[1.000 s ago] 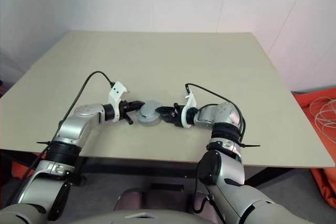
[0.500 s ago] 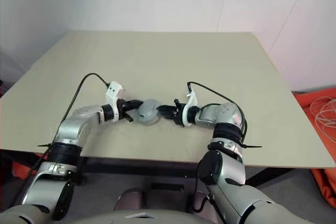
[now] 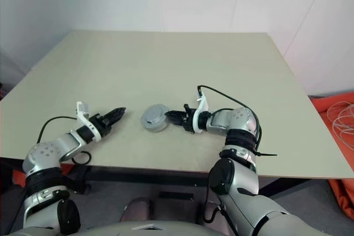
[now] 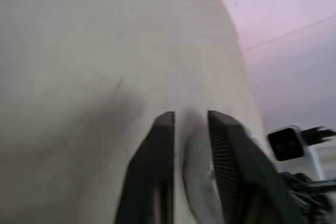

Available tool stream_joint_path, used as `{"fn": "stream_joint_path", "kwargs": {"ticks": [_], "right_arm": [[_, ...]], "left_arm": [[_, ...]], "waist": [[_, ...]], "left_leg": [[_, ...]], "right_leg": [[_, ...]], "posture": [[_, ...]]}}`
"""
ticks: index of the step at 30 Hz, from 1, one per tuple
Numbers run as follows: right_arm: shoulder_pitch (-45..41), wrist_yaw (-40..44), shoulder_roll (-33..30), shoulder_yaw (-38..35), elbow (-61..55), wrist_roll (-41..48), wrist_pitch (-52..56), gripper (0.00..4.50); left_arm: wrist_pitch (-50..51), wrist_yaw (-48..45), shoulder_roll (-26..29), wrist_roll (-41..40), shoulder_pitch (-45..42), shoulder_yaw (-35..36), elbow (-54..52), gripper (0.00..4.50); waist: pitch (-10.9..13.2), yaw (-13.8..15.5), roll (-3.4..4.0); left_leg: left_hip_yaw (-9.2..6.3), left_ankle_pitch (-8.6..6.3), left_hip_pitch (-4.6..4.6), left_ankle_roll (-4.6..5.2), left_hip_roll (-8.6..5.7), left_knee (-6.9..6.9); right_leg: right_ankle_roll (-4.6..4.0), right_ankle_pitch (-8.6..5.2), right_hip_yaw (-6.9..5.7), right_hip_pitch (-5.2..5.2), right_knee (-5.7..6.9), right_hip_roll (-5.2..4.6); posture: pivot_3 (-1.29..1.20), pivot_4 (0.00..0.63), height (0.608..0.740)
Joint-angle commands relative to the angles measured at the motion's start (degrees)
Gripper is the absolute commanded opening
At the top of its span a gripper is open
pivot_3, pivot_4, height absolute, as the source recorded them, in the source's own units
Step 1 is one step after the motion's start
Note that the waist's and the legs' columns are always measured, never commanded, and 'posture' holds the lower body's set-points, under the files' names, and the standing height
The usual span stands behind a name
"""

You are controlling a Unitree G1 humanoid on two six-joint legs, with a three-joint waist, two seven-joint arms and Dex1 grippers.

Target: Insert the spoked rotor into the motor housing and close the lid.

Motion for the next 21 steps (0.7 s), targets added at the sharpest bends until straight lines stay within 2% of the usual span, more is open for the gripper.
{"fn": "stream_joint_path", "kwargs": {"ticks": [1,7,8,12,21], "right_arm": [[-2.34,1.1,-0.22,-1.23,-2.75,3.63,0.79,1.06],[-4.04,1.09,-0.35,-4.38,-1.97,5.95,0.89,1.06],[-4.37,0.99,-0.39,-4.99,-1.75,6.56,0.89,1.06],[-5.69,0.2,-0.46,-7.08,-0.68,9.42,0.89,1.06],[-5.88,-3.3,0.01,-4.6,-1.05,17.62,0.89,1.06]], "left_arm": [[4.19,-1.31,0.04,-7.02,1.94,1.9,-2.77,2.41],[7.72,2.78,-2.15,-14.24,3.25,5.54,0.64,4.33],[8.43,3.99,-2.58,-15.35,3.23,5.97,0.98,4.5],[11.94,11.18,-4.43,-21.74,1.57,8.77,5.78,4.5],[13.84,17.16,-7.23,-33.74,1.32,5.74,4.18,4.5]], "waist": [[0.0,0.11,0.0],[0.0,0.3,0.0],[0.01,0.36,0.0],[0.0,0.5,0.0],[0.0,1.52,0.0]], "left_leg": [[0.0,0.0,0.0,0.0,0.0,0.0],[0.0,0.01,0.01,-0.02,0.01,0.02],[0.0,0.01,0.02,-0.01,0.0,0.02],[0.0,0.01,0.02,-0.02,0.0,0.03],[-0.01,0.0,0.0,0.0,0.0,0.03]], "right_leg": [[0.01,0.0,0.0,0.01,0.01,0.0],[0.03,-0.01,0.01,0.03,0.0,0.0],[0.03,-0.01,0.0,0.04,0.01,0.0],[0.04,-0.01,0.01,0.04,0.0,0.0],[0.04,0.0,0.01,0.06,-0.01,0.0]], "posture": [[0.0,0.0,0.74],[0.0,0.0,0.74],[0.0,0.0,0.74],[0.0,0.0,0.74],[0.0,0.0,0.74]]}}
